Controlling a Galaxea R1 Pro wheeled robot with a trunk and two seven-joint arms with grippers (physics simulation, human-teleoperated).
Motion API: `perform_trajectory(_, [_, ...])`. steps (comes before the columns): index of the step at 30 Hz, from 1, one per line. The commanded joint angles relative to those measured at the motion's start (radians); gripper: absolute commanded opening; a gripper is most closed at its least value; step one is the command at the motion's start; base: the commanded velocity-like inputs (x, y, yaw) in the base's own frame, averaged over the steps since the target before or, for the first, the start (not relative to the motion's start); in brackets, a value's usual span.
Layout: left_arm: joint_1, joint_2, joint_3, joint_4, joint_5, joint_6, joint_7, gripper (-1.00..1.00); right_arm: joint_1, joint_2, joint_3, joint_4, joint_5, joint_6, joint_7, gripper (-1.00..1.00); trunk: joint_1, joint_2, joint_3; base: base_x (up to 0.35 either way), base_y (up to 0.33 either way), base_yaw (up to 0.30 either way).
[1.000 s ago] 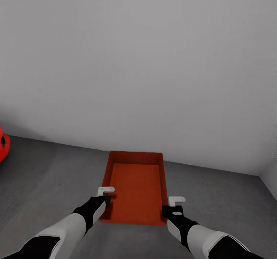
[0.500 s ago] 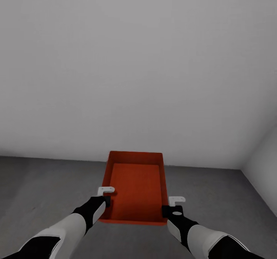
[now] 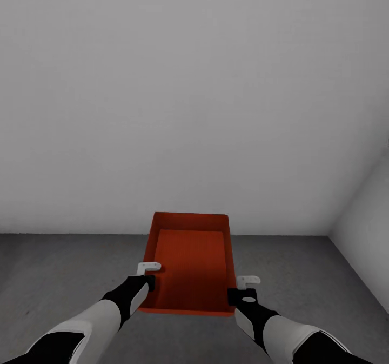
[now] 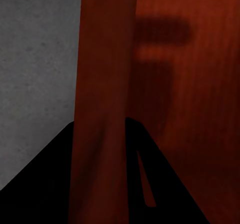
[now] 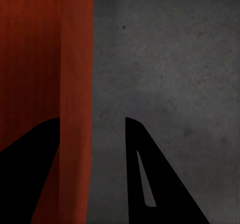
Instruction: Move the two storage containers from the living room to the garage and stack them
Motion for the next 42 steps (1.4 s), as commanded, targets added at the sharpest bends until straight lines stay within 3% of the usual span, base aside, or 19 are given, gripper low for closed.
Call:
perform_trajectory(1, [0.000,0.000,-0.016,0.002,0.020,0.005,0.005,-1.00,-0.001,0.001,-0.007,-0.011,0.006,-0.009,-0.002,-1.00,0.001,-0.002,-0.002,0.001,0.000,-0.001])
perform_trajectory(22, [0.000,-0.005,-0.014,0.003,0.023,0.007,0.004,-1.00,-0.001,0.000,-0.007,-0.011,0.005,-0.009,-0.002,-1.00,0.001,-0.002,-0.002,0.000,0.000,0.000])
perform_trajectory(42, [0.000,-0.005,-0.014,0.005,0.023,0.005,0.004,-1.00,-0.001,0.001,-0.007,-0.011,0.005,-0.004,-0.002,-1.00,0.077,-0.142,-0.071,0.000,0.000,0.000])
